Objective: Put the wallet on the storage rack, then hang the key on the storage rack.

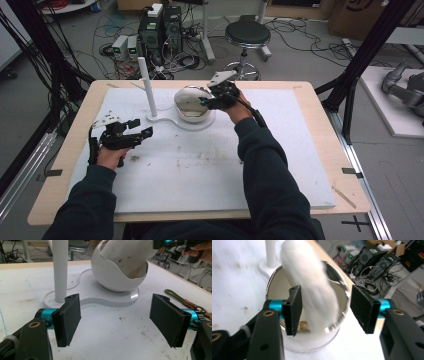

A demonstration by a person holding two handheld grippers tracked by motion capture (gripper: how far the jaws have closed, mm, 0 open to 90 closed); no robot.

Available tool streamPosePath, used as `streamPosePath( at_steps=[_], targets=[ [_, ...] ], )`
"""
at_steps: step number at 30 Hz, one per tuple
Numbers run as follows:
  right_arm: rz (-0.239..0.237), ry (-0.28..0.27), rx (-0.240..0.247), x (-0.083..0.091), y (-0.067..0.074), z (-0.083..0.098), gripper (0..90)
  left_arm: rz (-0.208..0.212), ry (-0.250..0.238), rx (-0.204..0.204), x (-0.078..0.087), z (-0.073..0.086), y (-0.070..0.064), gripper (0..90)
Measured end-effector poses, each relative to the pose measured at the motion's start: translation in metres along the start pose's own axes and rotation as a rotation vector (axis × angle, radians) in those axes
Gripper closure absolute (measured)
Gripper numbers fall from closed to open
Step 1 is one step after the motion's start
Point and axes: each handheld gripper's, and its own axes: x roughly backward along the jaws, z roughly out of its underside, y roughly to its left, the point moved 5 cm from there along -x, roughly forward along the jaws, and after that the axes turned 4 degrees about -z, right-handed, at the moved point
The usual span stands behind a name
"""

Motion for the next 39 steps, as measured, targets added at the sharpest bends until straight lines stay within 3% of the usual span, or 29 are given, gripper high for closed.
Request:
streamPosePath(
  at_steps=[2,3,4,5,6,7,9,10,14,15,16,22,25,35,37,39],
  targets=[
    [0.003,-0.047,-0.075,0.016,-0.004,0.013,41.5,0.001,-0.001,0.002,0.0,0.0,0.0,24.9],
    [0.003,-0.047,-0.075,0.016,-0.004,0.013,41.5,0.001,-0.001,0.002,0.0,0.0,0.0,24.9],
    [0.016,-0.076,-0.128,0.032,-0.009,0.029,38.2,0.0,-0.002,0.001,0.0,0.0,0.0,24.9],
    [0.016,-0.076,-0.128,0.032,-0.009,0.029,38.2,0.0,-0.002,0.001,0.0,0.0,0.0,24.9],
    [-0.019,-0.05,-0.217,0.046,-0.013,0.044,34.6,-0.006,-0.004,-0.002,0.0,0.0,0.0,24.9],
    [-0.004,-0.077,-0.231,0.055,-0.013,0.052,33.9,-0.009,-0.005,-0.002,0.0,0.0,0.001,24.9],
    [0.008,-0.051,-0.27,0.071,-0.014,0.067,30.3,-0.016,-0.011,-0.001,0.0,-0.001,0.002,24.9],
    [0.022,-0.072,-0.276,0.079,-0.012,0.075,30.0,-0.017,-0.006,-0.002,0.0,-0.001,0.002,24.9],
    [0.059,-0.048,-0.292,0.105,0.0,0.11,25.8,-0.023,-0.013,-0.002,0.002,-0.001,0.003,24.9],
    [0.059,-0.048,-0.292,0.105,0.0,0.11,25.8,-0.023,-0.013,-0.002,0.002,-0.001,0.003,24.9],
    [0.075,-0.047,-0.3,0.116,0.006,0.127,24.3,-0.026,-0.02,-0.007,0.002,-0.002,0.004,24.9],
    [0.135,-0.08,-0.39,0.134,0.013,0.159,21.8,-0.031,-0.027,-0.021,0.002,-0.002,0.004,25.7],
    [0.122,-0.062,-0.411,0.136,0.013,0.168,21.8,-0.036,-0.023,-0.025,0.001,-0.002,0.003,25.7],
    [0.133,-0.054,-0.415,0.14,0.014,0.177,23.1,-0.028,-0.018,-0.012,-0.002,-0.001,0.004,25.7],
    [0.121,-0.047,-0.419,0.139,0.015,0.178,27.2,-0.026,-0.018,-0.01,-0.002,-0.001,0.004,25.7],
    [0.074,-0.014,-0.403,0.135,0.02,0.178,42.4,-0.027,-0.01,-0.007,-0.004,0.001,0.004,25.7]
  ],
)
